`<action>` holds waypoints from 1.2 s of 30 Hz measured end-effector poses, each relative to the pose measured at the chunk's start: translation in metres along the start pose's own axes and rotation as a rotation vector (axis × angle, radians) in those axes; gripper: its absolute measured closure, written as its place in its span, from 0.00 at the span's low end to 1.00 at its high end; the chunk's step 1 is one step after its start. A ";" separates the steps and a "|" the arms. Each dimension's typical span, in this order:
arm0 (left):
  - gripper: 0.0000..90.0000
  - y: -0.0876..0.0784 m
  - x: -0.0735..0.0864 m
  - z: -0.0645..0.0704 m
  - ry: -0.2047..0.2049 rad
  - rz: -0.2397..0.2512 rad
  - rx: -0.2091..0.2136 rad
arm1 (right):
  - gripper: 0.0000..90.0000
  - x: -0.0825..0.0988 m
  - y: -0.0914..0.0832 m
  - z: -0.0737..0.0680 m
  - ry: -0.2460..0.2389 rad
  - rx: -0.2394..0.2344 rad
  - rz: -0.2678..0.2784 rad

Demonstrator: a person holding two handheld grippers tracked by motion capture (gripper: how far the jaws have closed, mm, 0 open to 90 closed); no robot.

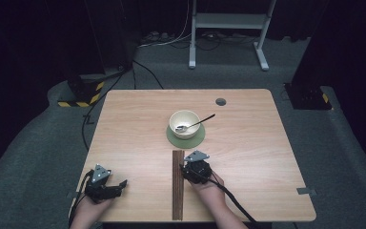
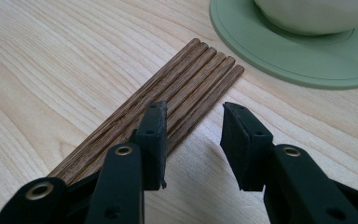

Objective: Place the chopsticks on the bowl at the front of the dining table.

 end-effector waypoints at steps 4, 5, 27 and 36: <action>0.21 0.000 0.000 0.000 -0.002 -0.001 0.001 | 0.76 0.000 -0.001 0.001 0.000 -0.009 0.011; 0.21 0.000 0.000 0.000 -0.002 -0.002 0.001 | 0.76 0.000 -0.001 -0.001 0.026 -0.018 0.011; 0.21 0.000 0.000 0.000 -0.002 -0.003 0.004 | 0.81 0.001 -0.003 -0.001 0.035 -0.022 0.017; 0.21 0.000 0.000 0.000 -0.003 -0.002 0.004 | 0.80 0.005 0.004 -0.003 0.040 -0.015 -0.006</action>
Point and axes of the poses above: each handheld gripper's, and its own axes: y roughly forward along the jaws, x roughly out of its underside, z roughly to its right, the point moved 1 cm from there along y, roughly forward along the jaws, and after that the axes turned 5 degrees about -x, right-handed, at the moved point
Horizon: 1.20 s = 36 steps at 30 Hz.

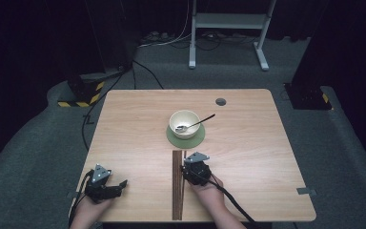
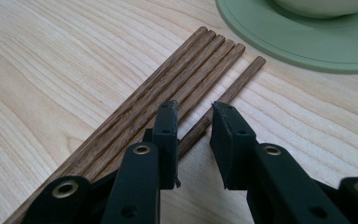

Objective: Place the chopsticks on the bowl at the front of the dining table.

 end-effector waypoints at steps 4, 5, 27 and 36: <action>0.21 0.000 0.000 0.000 0.000 0.001 0.001 | 0.81 0.002 -0.003 0.002 -0.018 0.005 -0.010; 0.21 0.000 0.000 0.000 0.000 0.000 0.002 | 0.81 0.002 -0.003 0.003 -0.016 0.009 -0.010; 0.21 0.000 0.000 0.000 0.001 0.002 0.004 | 0.67 0.028 -0.038 0.043 0.025 0.112 -0.023; 0.21 0.000 0.000 0.000 0.001 0.002 0.005 | 0.78 0.029 -0.039 0.042 0.047 0.094 -0.021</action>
Point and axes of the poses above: each handheld gripper's, and its own axes: y roughly forward along the jaws, x roughly out of its underside, z roughly to its right, the point moved 1 cm from there along y, roughly forward along the jaws, and after that the axes turned 5 degrees about -x, right-handed, at the moved point
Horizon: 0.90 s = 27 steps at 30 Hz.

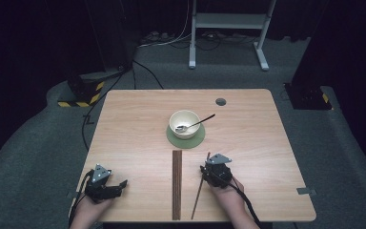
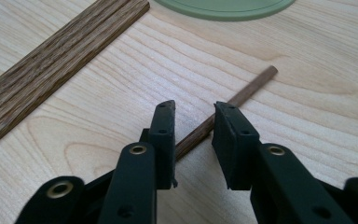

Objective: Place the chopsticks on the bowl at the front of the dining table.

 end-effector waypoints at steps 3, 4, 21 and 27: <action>0.21 0.000 0.000 0.000 0.000 -0.002 -0.001 | 0.80 -0.001 0.001 0.001 -0.008 -0.001 0.000; 0.21 0.000 0.000 0.000 0.000 0.000 0.000 | 0.82 -0.002 0.001 0.002 -0.009 0.000 -0.002; 0.21 0.000 0.000 0.000 0.000 0.000 0.000 | 0.93 -0.008 0.003 0.013 -0.019 0.014 -0.024; 0.21 0.000 0.000 0.000 0.000 0.000 0.000 | 0.85 -0.011 0.000 0.017 0.004 -0.018 -0.048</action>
Point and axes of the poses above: each handheld gripper's, and its own axes: y roughly forward along the jaws, x roughly out of its underside, z roughly to its right, the point moved 1 cm from there along y, roughly forward along the jaws, and after that the axes turned 5 degrees about -x, right-handed, at the moved point
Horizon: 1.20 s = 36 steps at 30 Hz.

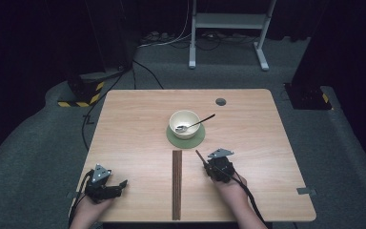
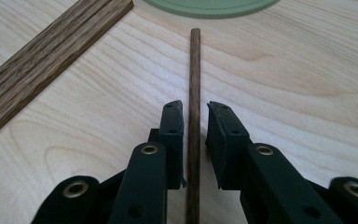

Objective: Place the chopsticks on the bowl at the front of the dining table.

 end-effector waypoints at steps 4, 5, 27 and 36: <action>0.21 0.000 0.000 0.000 0.000 0.000 0.001 | 0.81 0.009 -0.010 0.000 0.000 0.004 -0.014; 0.21 0.000 0.000 0.000 0.001 -0.002 -0.001 | 0.80 0.011 -0.011 -0.001 -0.005 0.009 -0.020; 0.22 0.000 0.000 0.000 0.005 -0.002 0.004 | 0.94 0.014 -0.016 -0.002 -0.033 0.000 -0.057; 0.22 0.000 0.000 0.000 0.005 -0.001 0.007 | 0.94 0.001 -0.031 -0.002 -0.046 0.010 -0.015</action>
Point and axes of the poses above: each handheld gripper's, and its own axes: y roughly forward along the jaws, x roughly out of its underside, z roughly to its right, the point moved 1 cm from there along y, roughly forward along the jaws, and after that the axes turned 5 degrees about -x, right-handed, at the moved point
